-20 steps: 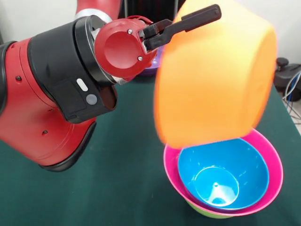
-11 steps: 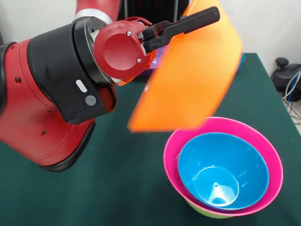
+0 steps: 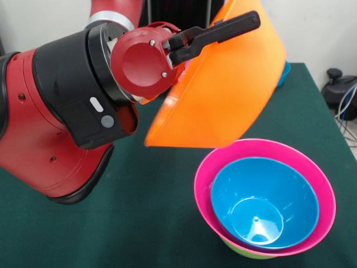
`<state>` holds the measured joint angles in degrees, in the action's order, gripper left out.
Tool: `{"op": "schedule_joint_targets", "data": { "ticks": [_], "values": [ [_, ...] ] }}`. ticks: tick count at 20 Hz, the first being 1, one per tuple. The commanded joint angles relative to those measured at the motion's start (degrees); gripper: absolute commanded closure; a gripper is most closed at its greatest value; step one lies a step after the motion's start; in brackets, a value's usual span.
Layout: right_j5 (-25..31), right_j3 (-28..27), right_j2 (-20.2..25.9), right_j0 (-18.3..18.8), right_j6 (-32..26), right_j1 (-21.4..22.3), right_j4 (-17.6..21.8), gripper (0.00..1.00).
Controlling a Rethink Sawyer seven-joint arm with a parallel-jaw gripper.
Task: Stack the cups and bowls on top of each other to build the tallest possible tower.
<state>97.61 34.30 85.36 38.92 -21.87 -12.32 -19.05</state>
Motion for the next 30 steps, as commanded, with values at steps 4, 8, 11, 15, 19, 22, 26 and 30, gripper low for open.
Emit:
{"op": "schedule_joint_targets", "data": {
  "ticks": [4,8,11,15,19,22,26,30],
  "values": [
    [-9.2,-0.2,-3.4,-0.6,4.5,1.7,-1.9,0.0],
    [-15.8,6.4,-1.6,1.5,1.3,0.8,1.7,0.0],
    [-29.3,24.6,2.0,9.0,-1.2,-1.8,9.0,0.0],
    [-39.2,36.2,3.9,13.2,-2.2,-4.5,15.7,0.0],
    [-42.5,39.0,5.8,13.6,-2.4,-7.4,17.1,0.0],
    [-45.6,40.9,7.0,13.9,-2.7,-9.8,18.0,0.0],
    [-51.1,43.8,8.0,14.9,-5.1,-13.2,21.7,0.0],
    [-55.8,46.8,9.2,16.0,-7.4,-18.4,25.8,0.0]
  ]
}}
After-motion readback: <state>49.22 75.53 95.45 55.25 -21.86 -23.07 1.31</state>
